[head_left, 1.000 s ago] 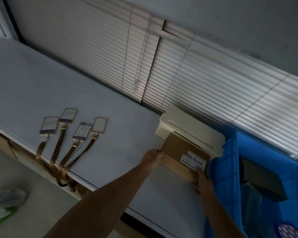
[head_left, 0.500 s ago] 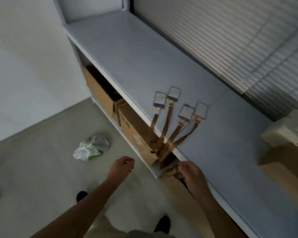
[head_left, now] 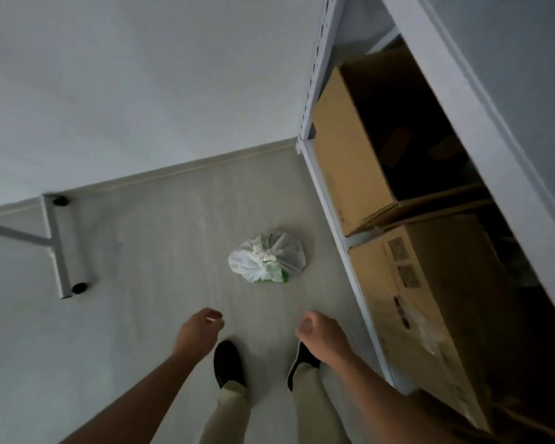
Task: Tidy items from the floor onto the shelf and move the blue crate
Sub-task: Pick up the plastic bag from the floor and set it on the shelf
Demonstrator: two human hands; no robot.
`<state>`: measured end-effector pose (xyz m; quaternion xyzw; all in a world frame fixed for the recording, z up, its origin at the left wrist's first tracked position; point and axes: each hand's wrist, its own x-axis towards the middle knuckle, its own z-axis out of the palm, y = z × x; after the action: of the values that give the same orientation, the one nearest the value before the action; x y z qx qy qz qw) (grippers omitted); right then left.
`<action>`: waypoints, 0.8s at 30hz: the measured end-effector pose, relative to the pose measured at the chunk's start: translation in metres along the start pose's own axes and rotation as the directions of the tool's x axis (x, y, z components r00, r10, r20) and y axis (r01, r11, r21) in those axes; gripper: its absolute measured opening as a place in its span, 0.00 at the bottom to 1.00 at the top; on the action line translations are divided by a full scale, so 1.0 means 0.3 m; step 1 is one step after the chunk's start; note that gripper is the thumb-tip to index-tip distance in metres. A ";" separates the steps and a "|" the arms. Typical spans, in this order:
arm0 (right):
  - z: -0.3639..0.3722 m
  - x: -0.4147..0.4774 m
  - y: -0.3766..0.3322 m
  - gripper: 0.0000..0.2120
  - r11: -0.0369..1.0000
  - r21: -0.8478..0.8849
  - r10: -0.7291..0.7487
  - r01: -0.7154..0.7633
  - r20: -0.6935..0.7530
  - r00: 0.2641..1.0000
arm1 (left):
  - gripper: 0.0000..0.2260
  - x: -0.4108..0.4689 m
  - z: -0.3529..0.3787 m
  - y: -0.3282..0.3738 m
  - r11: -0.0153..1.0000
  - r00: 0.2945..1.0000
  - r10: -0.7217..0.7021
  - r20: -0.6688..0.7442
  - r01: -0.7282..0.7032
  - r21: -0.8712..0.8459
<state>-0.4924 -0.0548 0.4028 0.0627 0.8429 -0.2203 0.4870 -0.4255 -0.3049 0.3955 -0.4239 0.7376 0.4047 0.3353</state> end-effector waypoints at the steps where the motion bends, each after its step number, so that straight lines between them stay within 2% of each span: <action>1: 0.027 0.142 -0.018 0.18 0.998 -0.051 -0.025 0.026 0.003 1.000 | 0.09 0.120 0.035 0.001 1.000 1.000 0.009 0.000 -0.009 0.001; 5: 0.153 0.746 -0.050 0.29 0.946 -0.279 -0.198 0.166 -0.092 0.976 | 0.14 0.636 0.222 -0.021 0.999 0.999 0.037 -0.012 -0.038 -0.031; 8: 0.263 1.167 -0.060 0.47 0.847 -0.483 -0.318 0.220 -0.129 0.939 | 0.23 1.013 0.374 -0.060 0.997 0.999 0.036 -0.040 -0.038 -0.063; 10: 0.334 1.378 -0.065 0.56 0.774 -0.588 -0.359 0.235 -0.101 0.928 | 0.27 1.211 0.453 -0.075 0.980 0.999 -0.012 -0.037 0.004 -0.200; 11: 0.367 1.461 -0.060 0.58 0.723 -0.644 -0.391 0.251 -0.083 0.916 | 0.28 1.288 0.486 -0.078 0.949 0.999 -0.051 -0.014 0.044 -0.312; 12: 0.396 1.521 -0.051 0.56 0.667 -0.696 -0.430 0.267 -0.067 0.900 | 0.29 1.342 0.513 -0.074 0.904 0.995 -0.099 0.025 0.101 -0.415; 14: 0.420 1.577 -0.036 0.41 0.600 -0.754 -0.499 0.268 -0.091 0.862 | 0.28 1.405 0.554 -0.061 0.817 0.983 -0.155 0.101 0.185 -0.547; 16: 0.404 1.569 -0.039 0.23 0.624 -0.724 -0.543 0.294 -0.131 0.829 | 0.27 1.411 0.575 -0.055 0.786 0.981 -0.156 0.120 0.196 -0.587; 17: 0.384 1.544 -0.050 0.19 0.666 -0.668 -0.546 0.332 -0.134 0.827 | 0.27 1.393 0.575 -0.054 0.775 0.981 -0.154 0.116 0.192 -0.602; 20: 0.292 1.414 -0.093 0.14 0.769 -0.518 -0.509 0.374 -0.142 0.849 | 0.27 1.285 0.539 -0.044 0.757 0.980 -0.168 0.108 0.199 -0.622; 24: 0.181 1.113 -0.160 0.18 0.873 -0.335 -0.433 0.354 -0.197 0.880 | 0.30 1.041 0.434 0.009 0.723 0.972 -0.188 0.140 0.233 -0.650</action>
<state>-0.6376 -0.1576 0.1111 -0.1546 0.9181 -0.1794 0.3178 -0.5378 -0.2998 0.0764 -0.5828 0.4820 0.6122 0.2304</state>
